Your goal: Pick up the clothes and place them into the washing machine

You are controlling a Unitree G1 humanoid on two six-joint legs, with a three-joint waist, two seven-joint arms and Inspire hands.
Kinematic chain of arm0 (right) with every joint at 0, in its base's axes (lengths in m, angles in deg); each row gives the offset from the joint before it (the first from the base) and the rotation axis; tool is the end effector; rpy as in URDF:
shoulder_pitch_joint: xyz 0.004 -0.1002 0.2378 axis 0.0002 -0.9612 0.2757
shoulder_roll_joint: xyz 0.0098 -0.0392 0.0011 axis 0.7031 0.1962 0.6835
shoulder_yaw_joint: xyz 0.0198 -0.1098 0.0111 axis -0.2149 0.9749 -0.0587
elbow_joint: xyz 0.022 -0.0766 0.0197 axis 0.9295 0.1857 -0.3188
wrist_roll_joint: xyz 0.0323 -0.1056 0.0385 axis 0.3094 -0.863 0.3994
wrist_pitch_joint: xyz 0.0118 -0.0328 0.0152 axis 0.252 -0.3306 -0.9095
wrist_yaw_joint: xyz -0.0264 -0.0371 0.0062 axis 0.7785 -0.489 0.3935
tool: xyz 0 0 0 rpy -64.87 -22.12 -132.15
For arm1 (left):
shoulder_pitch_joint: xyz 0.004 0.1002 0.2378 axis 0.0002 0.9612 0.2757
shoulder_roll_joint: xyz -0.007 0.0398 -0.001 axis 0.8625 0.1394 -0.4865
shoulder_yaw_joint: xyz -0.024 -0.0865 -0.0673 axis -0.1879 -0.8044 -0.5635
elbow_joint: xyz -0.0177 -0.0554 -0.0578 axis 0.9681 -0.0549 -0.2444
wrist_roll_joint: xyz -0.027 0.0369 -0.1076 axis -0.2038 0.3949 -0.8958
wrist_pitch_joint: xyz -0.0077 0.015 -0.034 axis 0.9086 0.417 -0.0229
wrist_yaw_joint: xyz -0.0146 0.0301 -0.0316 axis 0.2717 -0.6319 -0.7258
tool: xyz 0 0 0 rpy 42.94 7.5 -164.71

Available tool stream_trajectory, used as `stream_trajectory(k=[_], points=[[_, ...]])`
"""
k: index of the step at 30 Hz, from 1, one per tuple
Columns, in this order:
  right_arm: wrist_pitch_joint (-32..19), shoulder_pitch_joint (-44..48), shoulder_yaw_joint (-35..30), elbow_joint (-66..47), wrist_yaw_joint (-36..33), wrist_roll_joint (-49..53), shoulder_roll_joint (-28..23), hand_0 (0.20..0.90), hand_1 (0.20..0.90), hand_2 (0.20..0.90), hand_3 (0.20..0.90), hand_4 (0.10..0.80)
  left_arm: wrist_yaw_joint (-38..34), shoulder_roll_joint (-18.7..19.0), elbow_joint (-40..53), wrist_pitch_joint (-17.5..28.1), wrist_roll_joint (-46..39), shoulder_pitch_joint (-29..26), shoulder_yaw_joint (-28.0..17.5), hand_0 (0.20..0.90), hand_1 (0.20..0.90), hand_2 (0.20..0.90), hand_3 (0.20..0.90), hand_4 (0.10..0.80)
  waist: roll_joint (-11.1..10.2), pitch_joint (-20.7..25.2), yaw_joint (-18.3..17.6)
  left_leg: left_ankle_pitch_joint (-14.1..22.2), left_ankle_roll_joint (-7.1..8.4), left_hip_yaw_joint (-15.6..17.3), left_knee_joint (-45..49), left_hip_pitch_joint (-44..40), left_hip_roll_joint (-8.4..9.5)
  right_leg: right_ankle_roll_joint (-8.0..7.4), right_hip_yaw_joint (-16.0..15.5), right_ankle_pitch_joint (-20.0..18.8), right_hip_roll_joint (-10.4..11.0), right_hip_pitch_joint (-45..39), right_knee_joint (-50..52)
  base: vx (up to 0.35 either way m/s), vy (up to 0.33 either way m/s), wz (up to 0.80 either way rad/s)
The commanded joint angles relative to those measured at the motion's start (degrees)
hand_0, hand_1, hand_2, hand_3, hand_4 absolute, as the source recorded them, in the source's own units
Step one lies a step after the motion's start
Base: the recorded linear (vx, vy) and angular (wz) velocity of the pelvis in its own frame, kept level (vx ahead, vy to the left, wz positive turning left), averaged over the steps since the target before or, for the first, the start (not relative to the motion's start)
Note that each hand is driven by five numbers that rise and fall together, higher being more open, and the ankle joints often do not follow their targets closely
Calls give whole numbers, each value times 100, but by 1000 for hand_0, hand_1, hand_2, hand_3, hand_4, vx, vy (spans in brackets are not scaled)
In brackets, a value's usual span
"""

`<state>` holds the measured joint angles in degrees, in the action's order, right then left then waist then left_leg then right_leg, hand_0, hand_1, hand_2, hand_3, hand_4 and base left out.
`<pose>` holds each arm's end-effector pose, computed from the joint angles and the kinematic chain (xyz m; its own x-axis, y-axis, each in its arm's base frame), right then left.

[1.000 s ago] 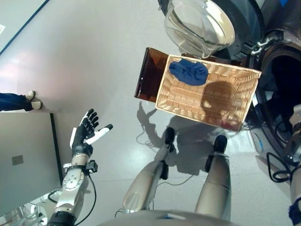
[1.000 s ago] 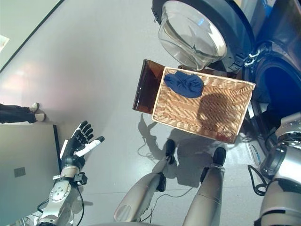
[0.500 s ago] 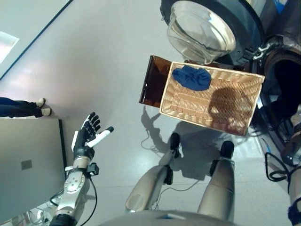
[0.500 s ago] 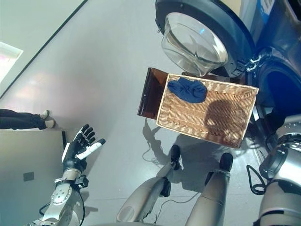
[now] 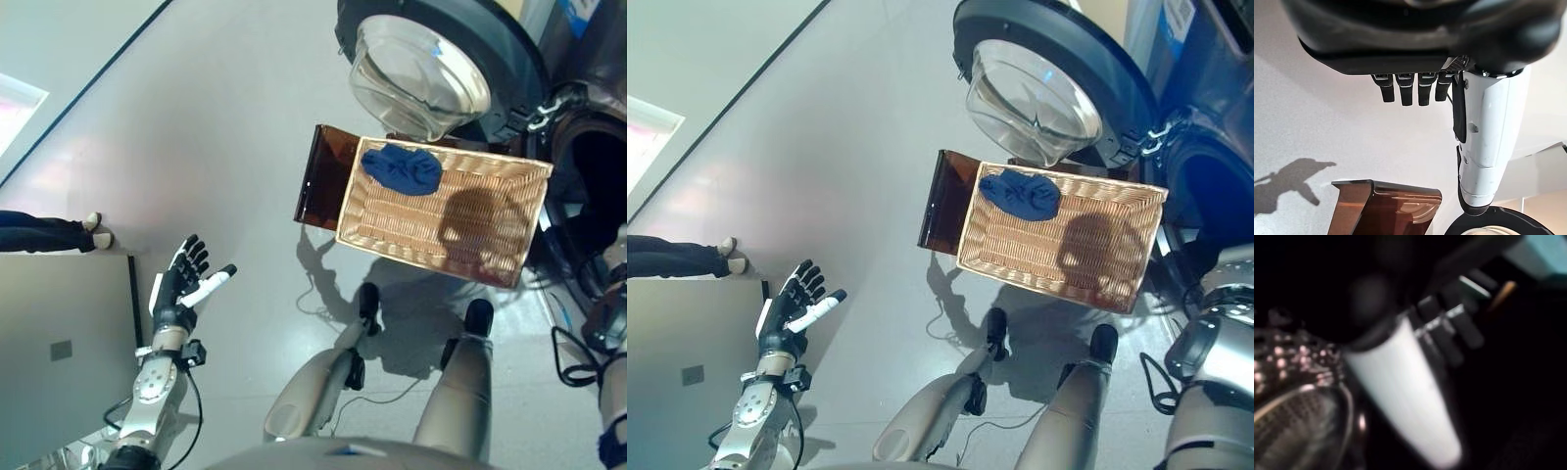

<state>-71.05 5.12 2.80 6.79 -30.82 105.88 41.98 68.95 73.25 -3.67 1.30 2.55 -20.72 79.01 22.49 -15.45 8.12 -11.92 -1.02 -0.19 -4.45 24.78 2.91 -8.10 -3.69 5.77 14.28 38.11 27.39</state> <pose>0.2880 -0.4058 0.1544 -0.0011 -0.9427 -0.3337 0.8880 -0.1544 0.4332 0.1631 0.2251 -0.0273 0.9713 0.2045 -0.1214 -0.2143 0.9740 -0.0736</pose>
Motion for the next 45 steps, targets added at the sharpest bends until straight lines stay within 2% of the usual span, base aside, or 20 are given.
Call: stream_trajectory(k=[1,4,9,13,18,31,38,45], points=[[-717,-727,550,-706,429,-134,-286,900,900,900,900,800,-253,-99,-282,371,-186,-113,-454,900,900,900,900,800,70,477,-291,530,559,68,-55,-95,76,320,-54,-252,-299,-394,-771,10,-16,-7],[-551,-1059,812,-991,660,-602,86,900,900,900,900,800,-244,-190,-363,400,-131,-174,-511,900,900,900,900,800,-73,459,-324,546,555,113,-55,-201,35,316,-59,-292,-312,-520,-832,7,-19,-5],[-48,-1668,1350,-1604,640,-2279,423,900,900,900,900,800,-192,-301,-413,486,94,-243,-629,900,900,900,900,800,-278,446,-363,572,547,90,-55,-404,-8,314,-110,-336,-339,-830,-997,25,-12,2],[117,-1918,1524,-1693,730,-2834,648,900,900,900,900,800,-227,-310,-384,540,200,-283,-727,900,900,900,900,800,-413,456,-348,560,548,44,-55,-482,-24,308,-178,-384,-360,-988,-1137,22,-16,5],[250,-2209,1886,-1604,1135,-3275,862,900,900,900,900,800,-224,-310,-461,546,353,-334,-855,900,900,900,900,800,-633,478,-327,553,559,16,-55,-515,-61,311,-256,-451,-391,-1133,-1344,4,-24,5],[606,-2629,2532,-1687,1174,-4842,1036,900,900,900,900,800,-244,-298,-511,582,619,-364,-1038,900,900,900,900,800,-959,501,-345,566,580,-29,-55,-600,-118,284,-398,-576,-460,-1438,-1680,4,-5,2],[669,-2864,2812,-1767,1202,-5252,1397,900,900,900,900,800,-302,-364,-695,555,686,-418,-1039,900,900,900,900,800,-1208,516,-403,612,586,8,-55,-760,-185,269,-419,-638,-537,-1686,-1888,23,-17,-3],[676,-3075,2985,-1960,1264,-5518,1699,900,900,900,900,800,-347,-417,-671,525,807,-374,-1040,900,900,900,900,800,-1333,493,-440,634,593,-12,-55,-922,-230,260,-481,-660,-575,-1941,-2080,16,-9,-1]])
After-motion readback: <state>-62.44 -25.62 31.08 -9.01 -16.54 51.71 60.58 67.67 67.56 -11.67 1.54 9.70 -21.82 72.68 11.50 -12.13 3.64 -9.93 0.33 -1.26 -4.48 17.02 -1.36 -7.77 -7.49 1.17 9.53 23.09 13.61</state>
